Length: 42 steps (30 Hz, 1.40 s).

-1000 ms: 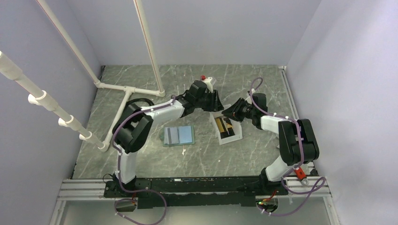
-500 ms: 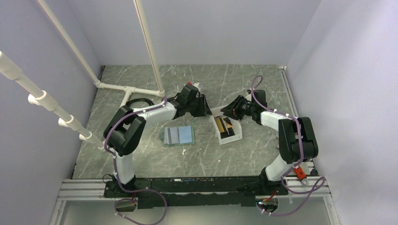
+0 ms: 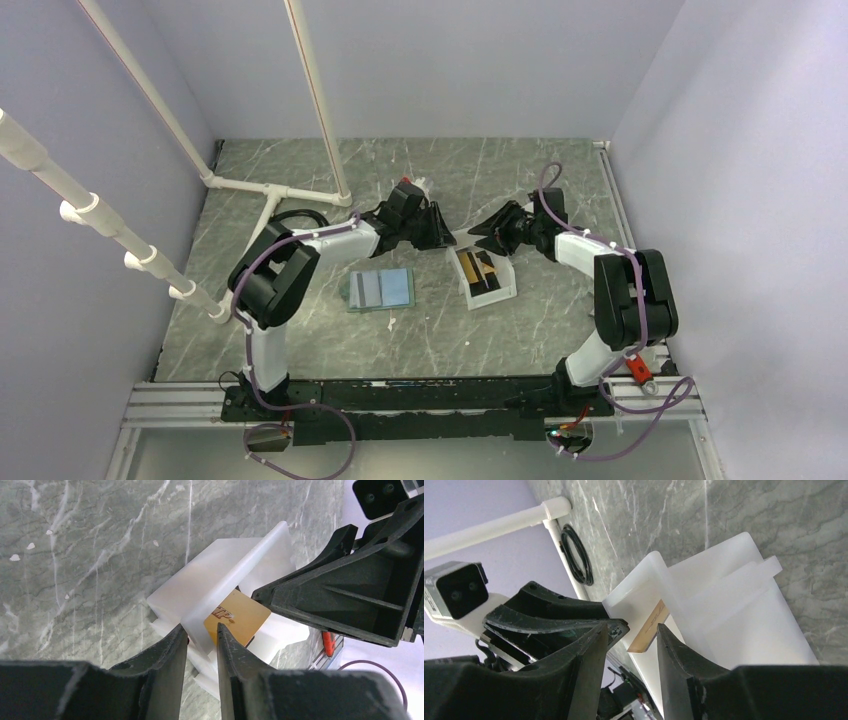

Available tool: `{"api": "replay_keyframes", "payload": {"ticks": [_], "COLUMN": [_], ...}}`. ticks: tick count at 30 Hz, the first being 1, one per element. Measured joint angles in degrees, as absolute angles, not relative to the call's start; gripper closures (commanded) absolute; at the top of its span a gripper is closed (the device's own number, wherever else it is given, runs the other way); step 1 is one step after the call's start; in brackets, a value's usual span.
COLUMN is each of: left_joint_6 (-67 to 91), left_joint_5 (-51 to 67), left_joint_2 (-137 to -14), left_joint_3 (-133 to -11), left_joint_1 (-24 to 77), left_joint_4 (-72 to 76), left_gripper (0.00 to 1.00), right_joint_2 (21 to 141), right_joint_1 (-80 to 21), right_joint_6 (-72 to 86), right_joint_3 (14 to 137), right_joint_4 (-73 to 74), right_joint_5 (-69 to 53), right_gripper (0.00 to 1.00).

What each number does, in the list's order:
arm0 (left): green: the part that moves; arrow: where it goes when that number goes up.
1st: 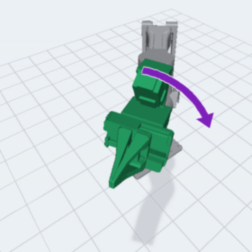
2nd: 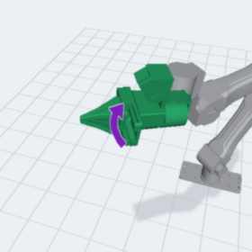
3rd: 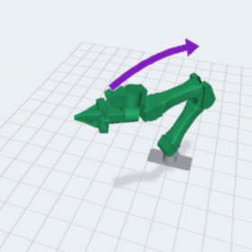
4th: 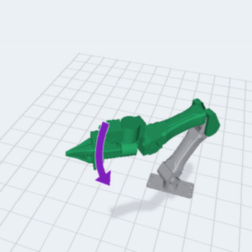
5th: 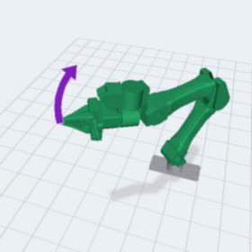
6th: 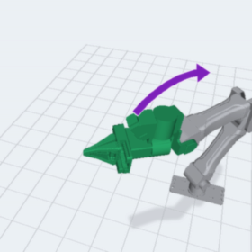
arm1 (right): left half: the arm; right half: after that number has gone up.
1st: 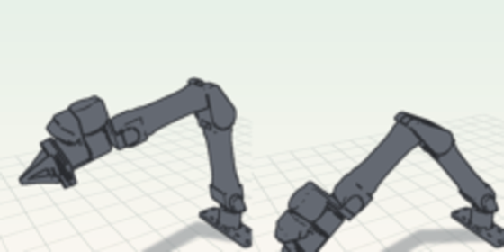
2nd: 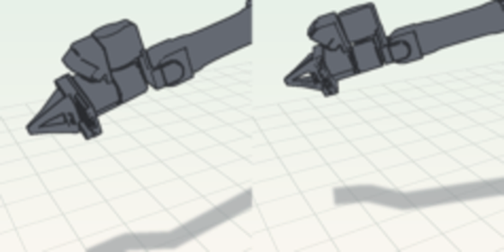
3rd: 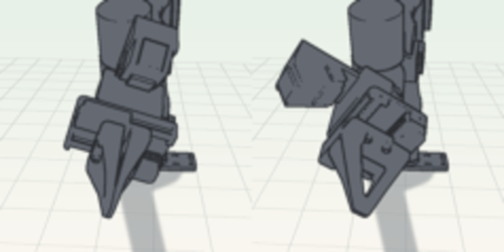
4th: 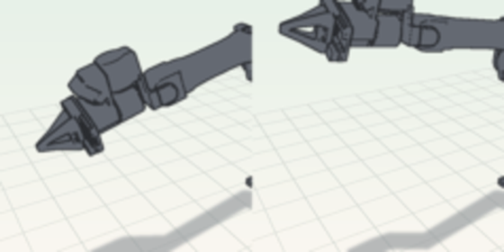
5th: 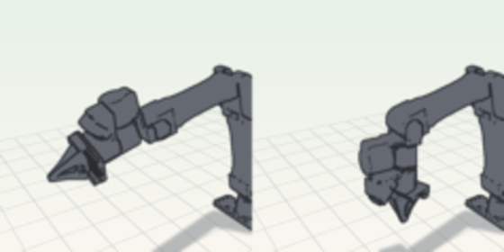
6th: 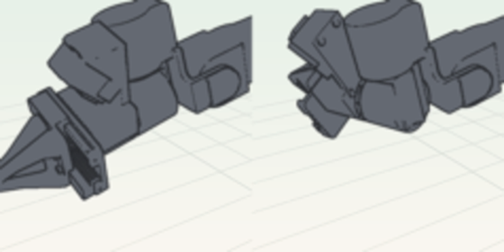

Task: Put the credit cards into the card holder
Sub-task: Pick up the credit card from the storage box.

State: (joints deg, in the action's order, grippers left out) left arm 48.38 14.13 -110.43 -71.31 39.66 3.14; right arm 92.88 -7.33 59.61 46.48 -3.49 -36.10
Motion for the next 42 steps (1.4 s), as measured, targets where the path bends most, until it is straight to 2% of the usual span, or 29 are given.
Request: {"api": "replay_keyframes", "payload": {"ticks": [9, 12, 26, 30, 36, 39, 42], "left_joint_6": [49.3, 49.4, 50.5, 50.6, 50.7, 50.7, 51.6], "left_joint_5": [13.6, 13.5, 11.9, 11.2, 10.1, 9.8, 10.1], "left_joint_2": [-110.9, -111.1, -111.4, -111.4, -111.4, -111.4, -111.4], "left_joint_3": [-71.1, -71.1, -70.8, -70.7, -70.6, -70.3, -69.3], "left_joint_1": [40.1, 40.2, 40.7, 41.0, 41.4, 41.5, 41.7], "left_joint_4": [4.4, 5.0, 6.1, 6.3, 6.6, 6.7, 7.2], "left_gripper": [0.69, 0.69, 0.69, 0.68, 0.64, 0.56, 0.55], "right_joint_2": [92.9, 92.9, 94.8, 94.4, 93.9, 93.8, 93.8], "right_joint_1": [-8.5, -9.1, -11.8, -13.0, -12.9, -12.9, -12.7], "right_joint_6": [65.0, 66.0, 74.0, 76.6, 78.0, 76.5, 72.9], "right_joint_3": [51.9, 53.3, 53.1, 51.8, 51.7, 52.2, 52.9], "right_joint_4": [10.4, 14.1, 14.9, 13.8, 15.9, 17.8, 20.0], "right_joint_5": [-30.0, -27.8, -28.2, -29.9, -29.6, -28.1, -26.6], "right_gripper": [0.64, 0.73, 0.87, 1.00, 1.00, 1.00, 1.00]}}
